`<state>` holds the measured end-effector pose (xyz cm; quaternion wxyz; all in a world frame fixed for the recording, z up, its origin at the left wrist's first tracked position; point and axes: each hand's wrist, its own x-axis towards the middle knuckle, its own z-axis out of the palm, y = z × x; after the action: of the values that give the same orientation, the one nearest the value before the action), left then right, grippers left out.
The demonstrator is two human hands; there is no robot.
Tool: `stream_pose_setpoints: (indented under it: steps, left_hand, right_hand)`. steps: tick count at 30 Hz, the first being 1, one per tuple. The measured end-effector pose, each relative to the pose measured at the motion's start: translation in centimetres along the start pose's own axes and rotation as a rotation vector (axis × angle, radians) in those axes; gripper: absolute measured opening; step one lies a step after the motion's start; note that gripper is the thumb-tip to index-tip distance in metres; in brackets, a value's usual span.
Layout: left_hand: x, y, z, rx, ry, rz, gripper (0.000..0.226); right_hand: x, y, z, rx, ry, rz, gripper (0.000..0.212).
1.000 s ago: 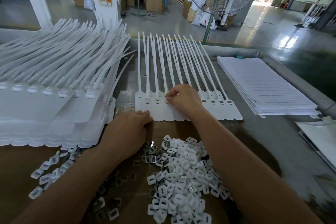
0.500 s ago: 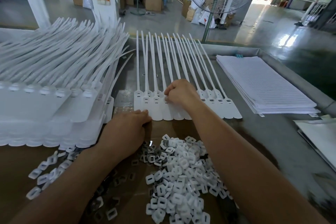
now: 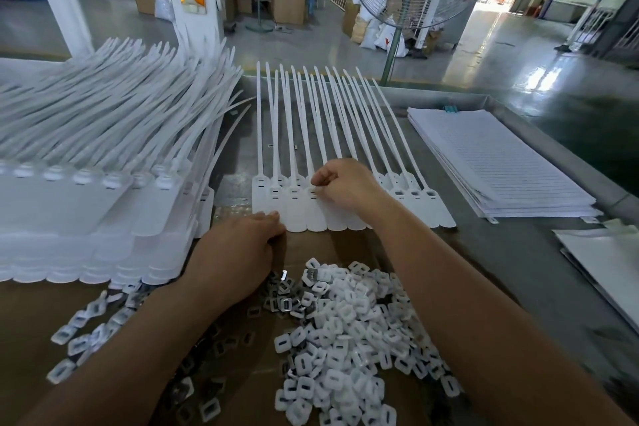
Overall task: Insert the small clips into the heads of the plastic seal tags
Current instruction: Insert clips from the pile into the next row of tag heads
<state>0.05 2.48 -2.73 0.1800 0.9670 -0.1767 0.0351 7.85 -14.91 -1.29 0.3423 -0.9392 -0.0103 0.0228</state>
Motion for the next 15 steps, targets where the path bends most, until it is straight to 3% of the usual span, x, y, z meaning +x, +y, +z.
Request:
stream_pose_setpoints:
  steps: [4,7,11,15]
  left_hand:
    - [-0.1,0.1,-0.1,0.003,-0.008,-0.002,0.047]
    - [0.1,0.1,-0.1,0.008,-0.035,0.002,0.049]
    - [0.2,0.1,0.0,-0.015,-0.038,-0.01,0.05]
    - [0.1,0.1,0.0,-0.029,-0.031,-0.016,0.05]
  right_hand:
    - [-2.4,0.3,-1.7,0.056,-0.117,-0.08,0.019]
    - [-4.7,0.6,-2.9,0.011,-0.21,-0.14,0.01]
    - [-6.9,1.2,-4.0,-0.085,-0.409,-0.112,0.016]
    - [-7.7,1.7,-4.1,-0.063,-0.488,-0.084,0.016]
